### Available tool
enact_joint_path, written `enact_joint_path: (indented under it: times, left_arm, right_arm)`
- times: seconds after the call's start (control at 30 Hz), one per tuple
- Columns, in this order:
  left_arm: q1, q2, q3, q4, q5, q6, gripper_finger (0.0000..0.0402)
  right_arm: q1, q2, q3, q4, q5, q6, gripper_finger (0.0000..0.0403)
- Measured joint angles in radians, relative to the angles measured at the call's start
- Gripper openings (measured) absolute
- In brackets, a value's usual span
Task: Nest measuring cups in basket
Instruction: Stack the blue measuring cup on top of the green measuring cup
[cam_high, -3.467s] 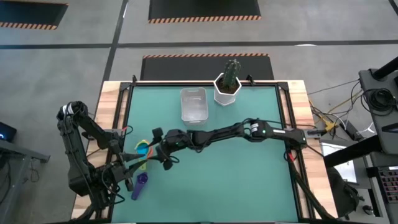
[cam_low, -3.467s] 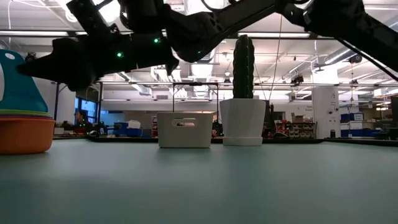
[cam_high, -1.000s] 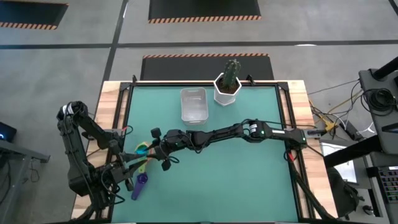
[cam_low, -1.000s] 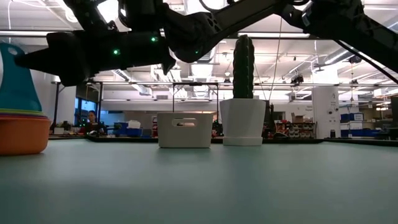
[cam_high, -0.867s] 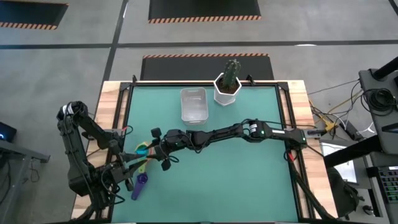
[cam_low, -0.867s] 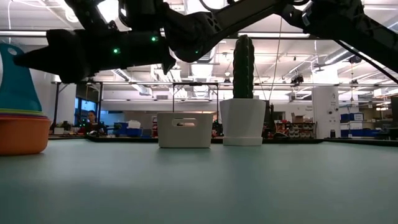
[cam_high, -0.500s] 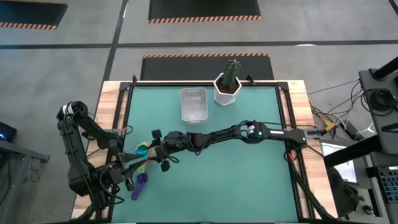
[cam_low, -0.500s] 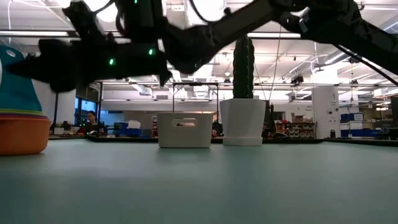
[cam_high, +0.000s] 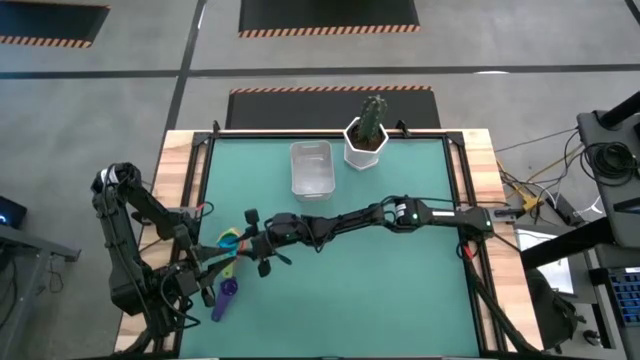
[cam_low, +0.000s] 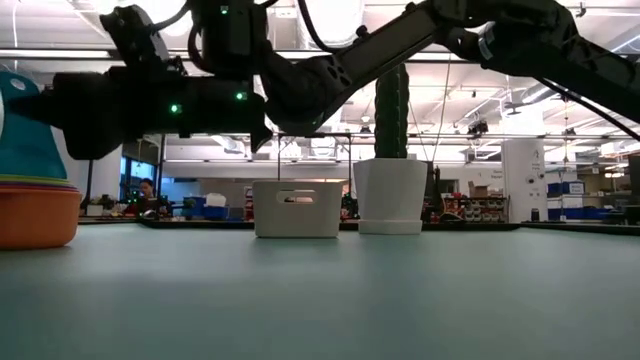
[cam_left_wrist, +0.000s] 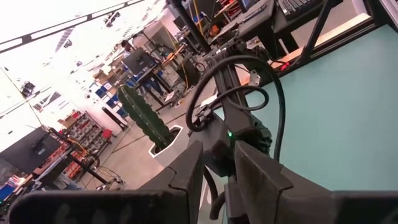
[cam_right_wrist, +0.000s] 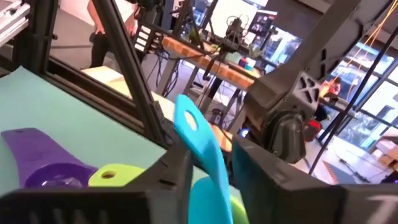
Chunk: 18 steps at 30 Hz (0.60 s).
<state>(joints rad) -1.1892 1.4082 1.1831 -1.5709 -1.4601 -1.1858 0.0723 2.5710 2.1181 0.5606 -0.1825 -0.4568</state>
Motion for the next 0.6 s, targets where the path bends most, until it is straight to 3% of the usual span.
enact_joint_path:
  times: [0.27, 0.6]
  left_arm:
    - [0.0, 0.0, 0.0, 0.0, 0.0, 0.0, 0.0076]
    - [0.0, 0.0, 0.0, 0.0, 0.0, 0.0, 0.0076]
  right_arm:
    - [0.001, -0.001, 0.001, 0.005, -0.008, -0.035, 0.0014]
    - [0.006, -0.002, 0.005, 0.002, 0.0, -0.095, 0.0009]
